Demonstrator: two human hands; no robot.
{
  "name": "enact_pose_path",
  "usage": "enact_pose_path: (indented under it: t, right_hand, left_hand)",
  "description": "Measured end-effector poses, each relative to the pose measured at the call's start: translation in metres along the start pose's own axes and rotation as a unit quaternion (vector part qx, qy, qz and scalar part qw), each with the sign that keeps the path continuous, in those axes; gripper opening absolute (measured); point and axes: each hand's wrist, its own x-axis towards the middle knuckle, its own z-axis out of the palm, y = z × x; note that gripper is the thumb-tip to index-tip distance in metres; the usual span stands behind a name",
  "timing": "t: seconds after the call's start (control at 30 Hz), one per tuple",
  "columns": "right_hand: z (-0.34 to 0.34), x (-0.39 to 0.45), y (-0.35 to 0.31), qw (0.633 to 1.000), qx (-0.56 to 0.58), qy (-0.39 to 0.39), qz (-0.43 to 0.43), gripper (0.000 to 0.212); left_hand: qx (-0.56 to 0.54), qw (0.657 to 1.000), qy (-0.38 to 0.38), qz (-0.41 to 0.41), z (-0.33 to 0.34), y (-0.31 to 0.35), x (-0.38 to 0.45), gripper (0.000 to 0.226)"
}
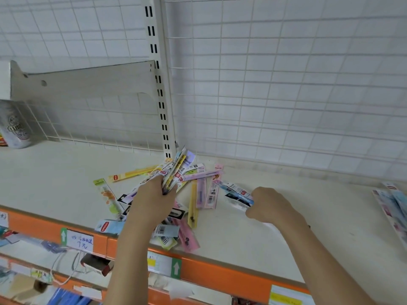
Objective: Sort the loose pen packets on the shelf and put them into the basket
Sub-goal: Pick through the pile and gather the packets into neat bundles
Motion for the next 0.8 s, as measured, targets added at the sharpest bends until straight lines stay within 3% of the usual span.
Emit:
enact_pose_path:
  t: [0.1,0.23,0.43,0.63,0.8]
  right_hand:
    - [-0.003,0.000,0.000,1.000,-0.003,0.017,0.004,0.010]
    - [-0.002,0.002,0.001,1.000,0.013,0.010,0.000,0.020]
    - [-0.005,0.008,0.001,0.998,0.061,0.016,-0.009,0.011]
    - [-0.011,0.013,0.008,0.995,0.064,0.073,0.008,0.021]
    - [-0.010,0.017,0.021,0.992,0.062,0.110,0.022,0.023]
  left_hand:
    - [0.006,1.000,-0.002,-0.001,-0.001,0.000,0.001,0.028]
    - [0.005,1.000,0.006,0.000,-0.007,0.000,0.004,0.032]
    - [0.032,0.999,-0.001,0.009,-0.014,0.004,0.026,0.035]
    - [0.102,0.992,-0.072,0.029,0.004,0.013,0.070,0.023]
    - [0.152,0.980,-0.128,0.034,0.035,0.020,0.095,0.027]
